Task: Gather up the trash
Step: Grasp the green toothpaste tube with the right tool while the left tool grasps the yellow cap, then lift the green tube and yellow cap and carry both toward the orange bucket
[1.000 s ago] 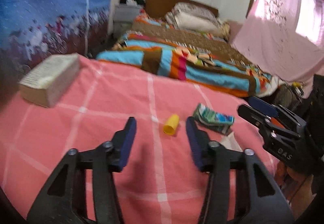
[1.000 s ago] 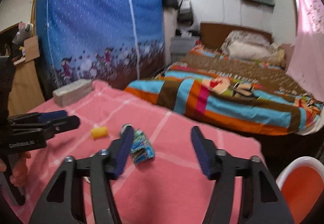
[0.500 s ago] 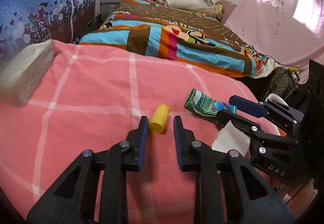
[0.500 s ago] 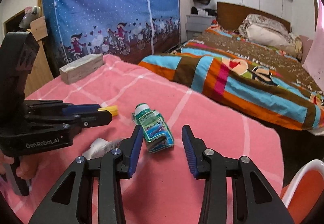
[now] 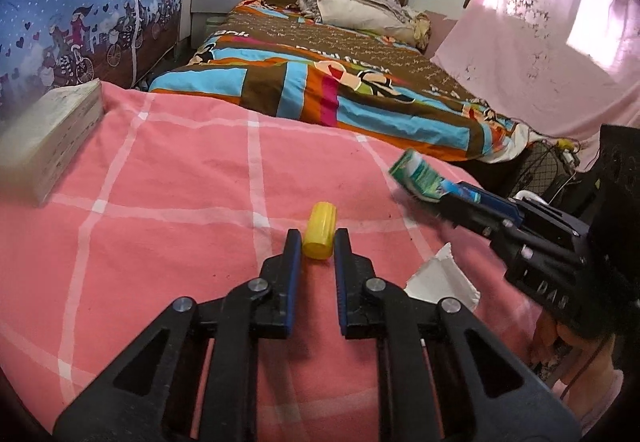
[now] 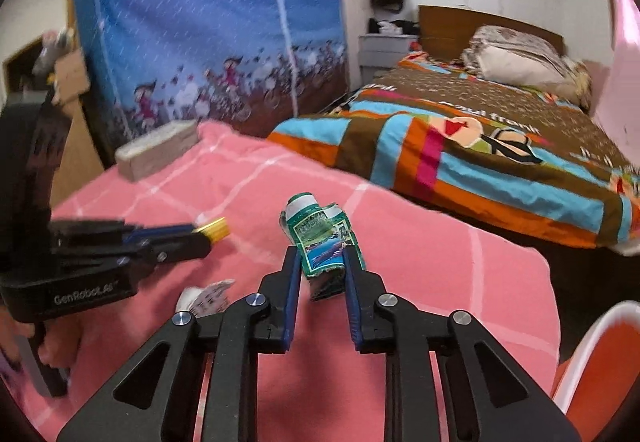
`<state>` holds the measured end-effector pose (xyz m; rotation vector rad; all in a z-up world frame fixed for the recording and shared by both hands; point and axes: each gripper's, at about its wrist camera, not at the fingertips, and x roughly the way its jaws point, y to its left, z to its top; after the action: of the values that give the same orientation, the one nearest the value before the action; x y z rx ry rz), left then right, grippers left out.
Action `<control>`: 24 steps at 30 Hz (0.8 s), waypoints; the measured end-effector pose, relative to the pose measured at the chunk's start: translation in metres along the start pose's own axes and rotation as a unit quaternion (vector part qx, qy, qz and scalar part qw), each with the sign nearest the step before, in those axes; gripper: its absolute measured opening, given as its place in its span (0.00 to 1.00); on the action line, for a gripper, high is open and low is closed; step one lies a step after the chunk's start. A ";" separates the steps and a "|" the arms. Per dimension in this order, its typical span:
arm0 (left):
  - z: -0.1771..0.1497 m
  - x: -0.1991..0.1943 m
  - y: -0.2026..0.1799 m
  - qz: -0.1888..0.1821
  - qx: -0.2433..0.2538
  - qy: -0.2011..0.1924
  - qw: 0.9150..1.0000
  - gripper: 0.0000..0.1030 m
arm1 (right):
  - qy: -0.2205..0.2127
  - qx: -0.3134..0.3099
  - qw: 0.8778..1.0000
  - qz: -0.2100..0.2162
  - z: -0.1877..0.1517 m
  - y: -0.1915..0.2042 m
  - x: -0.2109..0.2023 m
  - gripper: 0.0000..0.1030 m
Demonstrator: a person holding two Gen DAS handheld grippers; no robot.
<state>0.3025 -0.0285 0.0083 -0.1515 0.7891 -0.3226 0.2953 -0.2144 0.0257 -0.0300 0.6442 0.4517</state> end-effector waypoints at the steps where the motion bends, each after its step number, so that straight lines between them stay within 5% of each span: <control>1: 0.000 -0.001 0.001 -0.002 -0.003 -0.002 1.000 0.19 | -0.004 0.008 1.000 0.001 0.000 -0.003 -0.001 0.18; 24: -0.009 -0.012 0.006 -0.058 -0.025 -0.023 0.998 0.19 | -0.033 0.019 0.999 0.010 -0.003 -0.003 -0.018 0.18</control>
<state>0.2896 -0.0184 0.0087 -0.2507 0.7450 -0.4082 0.2822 -0.2244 0.0334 0.0274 0.5874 0.4580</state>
